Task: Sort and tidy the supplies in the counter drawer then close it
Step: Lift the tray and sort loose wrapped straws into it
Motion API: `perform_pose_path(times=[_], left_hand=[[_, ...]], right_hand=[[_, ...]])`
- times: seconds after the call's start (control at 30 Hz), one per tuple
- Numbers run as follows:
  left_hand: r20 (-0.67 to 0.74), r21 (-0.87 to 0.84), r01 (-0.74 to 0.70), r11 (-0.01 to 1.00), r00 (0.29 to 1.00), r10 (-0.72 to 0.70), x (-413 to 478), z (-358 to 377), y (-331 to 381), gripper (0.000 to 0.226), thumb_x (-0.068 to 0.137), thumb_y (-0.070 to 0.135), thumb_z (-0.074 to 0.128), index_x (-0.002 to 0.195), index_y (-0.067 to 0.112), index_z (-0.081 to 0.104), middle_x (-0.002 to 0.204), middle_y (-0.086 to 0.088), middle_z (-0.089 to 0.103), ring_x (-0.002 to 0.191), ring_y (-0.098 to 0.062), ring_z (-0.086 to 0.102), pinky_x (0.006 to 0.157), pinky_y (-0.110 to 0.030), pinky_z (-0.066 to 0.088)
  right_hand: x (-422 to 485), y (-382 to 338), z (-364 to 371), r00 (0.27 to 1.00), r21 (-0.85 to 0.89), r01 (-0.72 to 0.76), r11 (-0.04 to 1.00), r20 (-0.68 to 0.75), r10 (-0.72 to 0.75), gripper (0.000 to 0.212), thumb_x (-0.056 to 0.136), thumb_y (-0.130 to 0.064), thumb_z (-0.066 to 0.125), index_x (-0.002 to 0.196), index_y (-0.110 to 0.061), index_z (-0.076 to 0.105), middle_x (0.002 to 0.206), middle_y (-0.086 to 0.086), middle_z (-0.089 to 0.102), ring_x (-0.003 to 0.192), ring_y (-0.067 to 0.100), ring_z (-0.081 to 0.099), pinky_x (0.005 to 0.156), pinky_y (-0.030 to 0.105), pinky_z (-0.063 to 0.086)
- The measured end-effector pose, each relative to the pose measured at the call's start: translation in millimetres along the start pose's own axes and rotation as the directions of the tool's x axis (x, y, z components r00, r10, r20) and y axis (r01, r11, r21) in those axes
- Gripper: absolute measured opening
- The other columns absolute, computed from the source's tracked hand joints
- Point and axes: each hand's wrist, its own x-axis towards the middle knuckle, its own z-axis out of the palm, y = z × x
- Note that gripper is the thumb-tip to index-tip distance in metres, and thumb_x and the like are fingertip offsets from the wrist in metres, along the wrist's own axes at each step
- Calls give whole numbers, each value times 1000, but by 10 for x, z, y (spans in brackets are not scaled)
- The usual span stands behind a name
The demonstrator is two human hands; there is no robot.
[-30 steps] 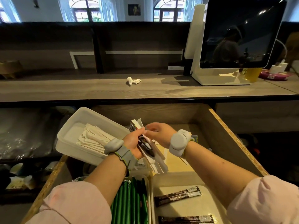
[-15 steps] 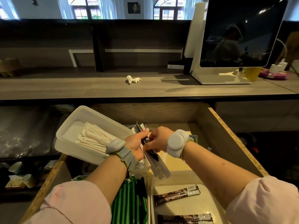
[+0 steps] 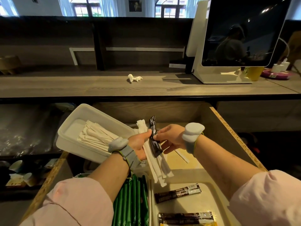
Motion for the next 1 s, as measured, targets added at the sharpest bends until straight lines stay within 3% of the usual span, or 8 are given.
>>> perform_pose_path(times=[0.2, 0.3, 0.4, 0.53, 0.63, 0.73, 0.9, 1.0], left_hand=[[-72, -94, 4, 996, 997, -11, 27, 18, -30, 53, 104, 29, 28, 144, -6, 30, 148, -27, 38, 139, -38, 35, 111, -48, 29], [-142, -71, -24, 997, 990, 14, 117, -65, -27, 48, 102, 25, 37, 145, 2, 34, 145, -24, 44, 134, -38, 42, 113, -49, 31], [-206, 77, -96, 992, 972, 110, 135, -156, 23, 40, 100, 22, 43, 135, 2, 45, 104, -15, 66, 93, -30, 66, 87, -40, 51], [-241, 152, -136, 979, 956, 170, 199, -145, 33, 33, 103, 23, 34, 123, 4, 51, 72, -5, 51, 60, -17, 52, 84, -38, 48], [-291, 184, -183, 966, 929, 231, 227, -204, 110, 33, 103, 22, 32, 75, 10, 44, 69, -6, 47, 56, -18, 49, 63, -34, 48], [-322, 201, -236, 951, 900, 292, 245, -259, 121, 33, 101, 20, 34, 69, 13, 39, 68, -5, 46, 55, -18, 49, 54, -30, 45], [-316, 4, -289, 957, 908, 276, 250, -221, 119, 38, 102, 14, 29, 64, 16, 31, 64, -1, 31, 55, -15, 34, 56, -33, 42], [-326, 2, -272, 962, 910, 258, 227, -182, 119, 39, 101, 11, 29, 62, 17, 30, 63, -2, 28, 54, -16, 31, 56, -32, 42]], right_hand=[[40, -60, 118, 990, -228, 49, 972, -119, -77, 32, 84, -31, 68, 105, -8, 64, 83, 2, 64, 62, 8, 59, 44, 18, 51], [14, -80, 60, 984, -120, 21, 993, -175, -42, 22, 86, -23, 67, 103, -9, 64, 75, 3, 61, 61, 11, 59, 48, 21, 53], [-93, -76, -137, 979, -277, 76, 958, -162, -124, 19, 85, -26, 68, 99, -15, 63, 81, 3, 63, 65, 13, 61, 52, 21, 53], [-379, 15, -271, 986, -805, 161, 572, 160, -53, 30, 83, -31, 70, 108, -17, 67, 94, 3, 67, 81, 17, 61, 75, 29, 54], [-476, 150, -121, 959, -928, 227, 294, 266, 101, 36, 84, -28, 69, 117, -14, 63, 112, 7, 67, 87, 17, 54, 79, 29, 45], [-443, 297, 6, 933, -945, 247, 214, 292, 212, 41, 86, -22, 68, 125, -12, 58, 123, 8, 64, 91, 19, 52, 75, 22, 43], [-337, 454, 148, 874, -921, 205, 332, 325, 361, 43, 92, -14, 59, 134, -6, 53, 138, 9, 55, 89, -1, 64, 80, 7, 44], [-289, 411, -19, 922, -877, 120, 465, 272, 275, 37, 92, -19, 60, 128, -11, 59, 124, 10, 65, 77, 12, 65, 89, 31, 52]])
